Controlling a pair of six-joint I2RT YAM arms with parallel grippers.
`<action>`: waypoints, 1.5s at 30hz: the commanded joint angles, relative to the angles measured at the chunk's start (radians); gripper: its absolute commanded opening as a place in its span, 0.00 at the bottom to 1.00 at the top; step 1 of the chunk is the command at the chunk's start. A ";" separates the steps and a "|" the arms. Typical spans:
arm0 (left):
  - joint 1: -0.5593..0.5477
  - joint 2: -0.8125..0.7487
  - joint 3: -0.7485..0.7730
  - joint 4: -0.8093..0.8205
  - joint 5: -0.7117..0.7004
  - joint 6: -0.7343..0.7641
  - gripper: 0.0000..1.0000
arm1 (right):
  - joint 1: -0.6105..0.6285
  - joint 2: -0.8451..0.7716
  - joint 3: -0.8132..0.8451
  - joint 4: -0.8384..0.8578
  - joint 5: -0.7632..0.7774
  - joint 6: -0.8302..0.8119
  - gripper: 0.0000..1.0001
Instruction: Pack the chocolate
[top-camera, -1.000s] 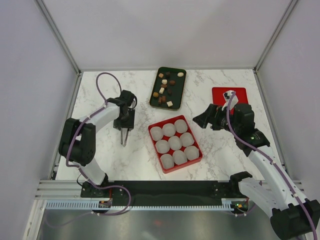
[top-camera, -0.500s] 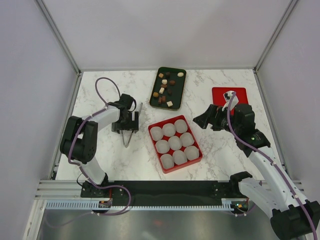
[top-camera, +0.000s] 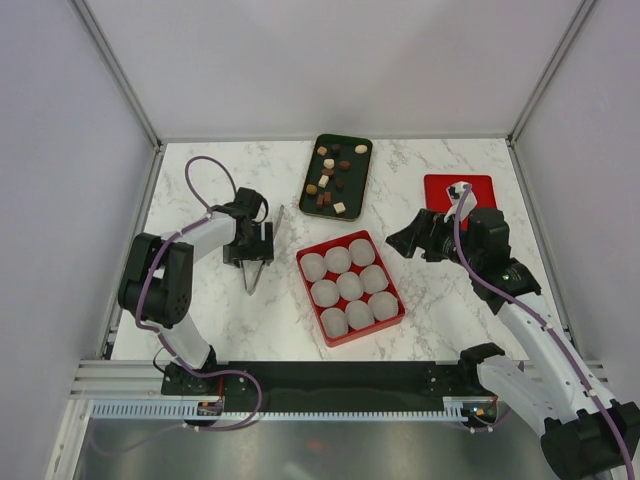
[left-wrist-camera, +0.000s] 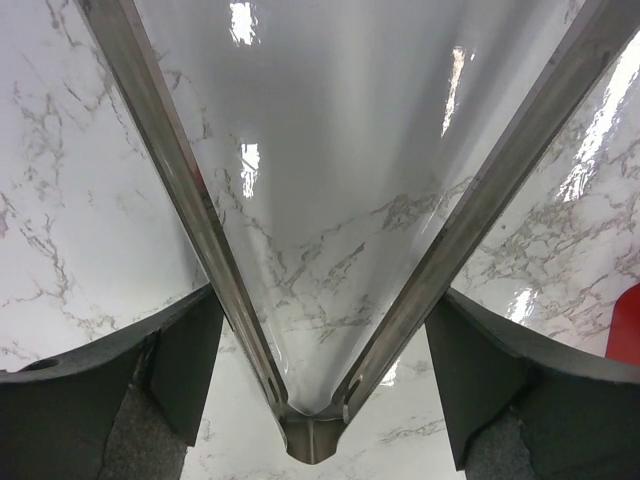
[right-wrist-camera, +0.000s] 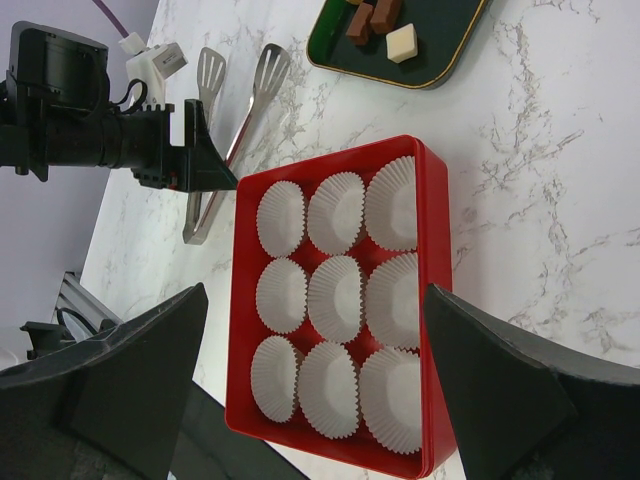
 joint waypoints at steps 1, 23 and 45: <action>0.002 0.010 -0.032 0.072 0.056 -0.029 0.86 | -0.003 -0.016 0.028 0.010 -0.007 0.001 0.98; 0.004 0.022 -0.042 0.066 0.093 0.013 0.83 | -0.002 -0.025 0.026 0.004 -0.008 0.006 0.98; -0.001 -0.152 0.162 -0.239 -0.011 0.086 0.61 | -0.002 -0.036 0.051 -0.022 0.016 0.012 0.97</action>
